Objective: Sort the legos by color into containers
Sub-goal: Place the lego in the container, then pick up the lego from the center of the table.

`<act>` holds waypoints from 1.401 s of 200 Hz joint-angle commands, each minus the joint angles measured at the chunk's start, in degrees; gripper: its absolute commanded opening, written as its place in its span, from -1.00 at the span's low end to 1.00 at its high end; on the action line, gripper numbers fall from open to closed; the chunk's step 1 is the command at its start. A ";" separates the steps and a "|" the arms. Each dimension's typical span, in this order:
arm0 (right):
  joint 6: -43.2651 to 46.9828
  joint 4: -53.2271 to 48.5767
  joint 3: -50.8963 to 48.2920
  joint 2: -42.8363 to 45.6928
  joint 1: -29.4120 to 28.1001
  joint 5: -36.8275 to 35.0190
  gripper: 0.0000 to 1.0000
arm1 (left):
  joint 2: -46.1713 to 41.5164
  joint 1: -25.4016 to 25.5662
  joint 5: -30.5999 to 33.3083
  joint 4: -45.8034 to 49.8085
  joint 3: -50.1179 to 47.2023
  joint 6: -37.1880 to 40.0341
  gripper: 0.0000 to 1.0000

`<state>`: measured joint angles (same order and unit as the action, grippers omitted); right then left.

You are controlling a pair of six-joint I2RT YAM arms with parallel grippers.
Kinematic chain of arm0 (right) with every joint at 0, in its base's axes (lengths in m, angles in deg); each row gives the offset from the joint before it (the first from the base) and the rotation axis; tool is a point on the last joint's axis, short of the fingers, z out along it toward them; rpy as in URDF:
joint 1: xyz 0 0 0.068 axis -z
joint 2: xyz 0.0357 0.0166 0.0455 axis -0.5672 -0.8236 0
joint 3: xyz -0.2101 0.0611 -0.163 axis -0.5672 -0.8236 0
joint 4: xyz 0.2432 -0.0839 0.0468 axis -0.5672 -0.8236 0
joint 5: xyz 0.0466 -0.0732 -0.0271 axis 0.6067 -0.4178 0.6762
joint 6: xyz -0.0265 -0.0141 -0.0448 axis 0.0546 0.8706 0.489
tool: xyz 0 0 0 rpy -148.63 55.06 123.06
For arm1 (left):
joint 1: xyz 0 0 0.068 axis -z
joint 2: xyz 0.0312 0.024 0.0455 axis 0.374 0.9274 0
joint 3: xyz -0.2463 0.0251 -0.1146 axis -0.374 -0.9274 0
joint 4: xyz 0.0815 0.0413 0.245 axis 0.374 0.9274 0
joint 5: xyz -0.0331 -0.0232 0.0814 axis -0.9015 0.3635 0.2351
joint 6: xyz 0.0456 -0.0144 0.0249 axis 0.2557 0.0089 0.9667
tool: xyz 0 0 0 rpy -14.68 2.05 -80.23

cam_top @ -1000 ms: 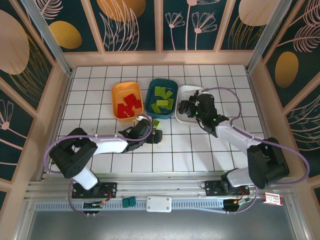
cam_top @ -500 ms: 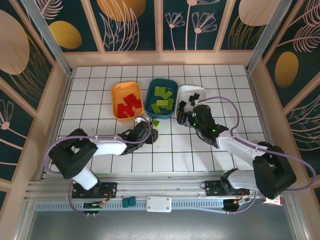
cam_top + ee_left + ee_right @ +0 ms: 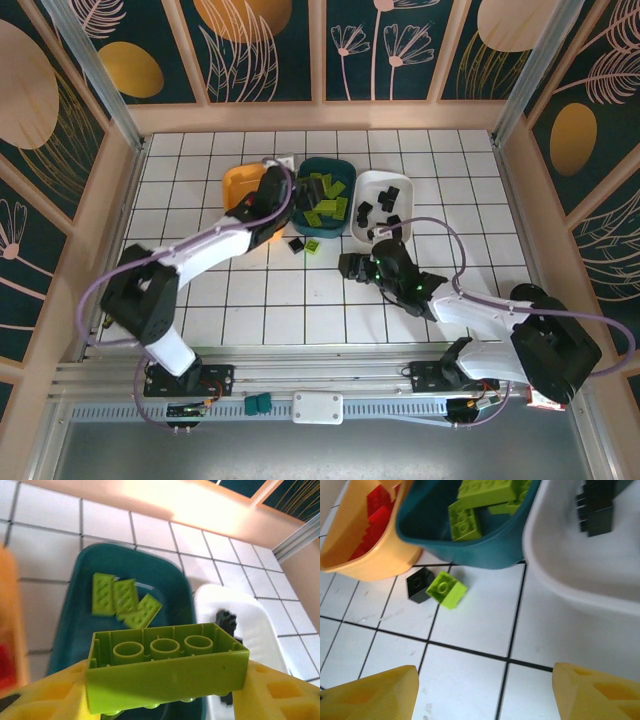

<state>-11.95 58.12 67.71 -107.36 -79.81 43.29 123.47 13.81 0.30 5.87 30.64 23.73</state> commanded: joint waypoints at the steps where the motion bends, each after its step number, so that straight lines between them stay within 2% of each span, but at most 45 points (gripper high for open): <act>1: -3.26 4.52 -1.01 -1.87 -2.13 -2.43 0.40 | 8.27 -0.26 -2.52 5.36 7.46 2.52 0.01; 18: -4.12 4.87 -1.36 -3.01 -3.91 -3.29 0.40 | 13.64 -0.24 -3.26 6.34 12.35 2.60 0.06; 27: -4.82 5.60 -1.43 -3.88 -4.57 -3.48 0.40 | 15.89 -0.28 -3.35 6.94 14.74 2.59 0.20; 49: -6.07 7.50 -0.15 -7.13 -6.40 -4.74 0.41 | 18.38 -0.26 -2.87 8.45 19.04 2.30 0.68; 70: -6.93 10.09 2.01 -11.19 -8.05 -6.75 0.39 | 14.80 -0.25 -3.66 7.04 18.56 1.70 0.87; 97: -8.51 11.86 6.23 -17.82 -8.97 -9.60 0.29 | 5.50 -0.22 -4.00 3.59 12.44 0.64 0.94; 134: -9.47 15.06 11.09 -25.03 -8.41 -13.66 0.15 | -11.36 -0.16 -3.68 -2.55 -5.53 -2.30 0.97; 169: -10.42 14.31 16.98 -31.48 -6.44 -14.34 0.07 | -26.04 -0.10 0.00 -3.55 -24.02 -5.19 0.97; 201: -10.17 14.01 21.63 -35.98 -5.69 -13.41 0.06 | -37.67 -0.13 2.90 -1.84 -36.25 -7.68 0.97; 227: -11.40 11.57 23.66 -38.48 -5.65 -13.26 -0.08 | -43.39 -0.11 4.82 0.65 -42.03 -8.94 0.97; 280: -14.25 9.04 21.46 -38.91 -5.67 -13.01 -0.60 | -45.67 -0.17 6.06 3.02 -44.11 -8.70 0.97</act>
<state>-24.67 69.60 90.27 -146.06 -85.62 31.51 78.25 13.66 4.80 7.93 -13.03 15.56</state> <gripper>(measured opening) 0.240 0.985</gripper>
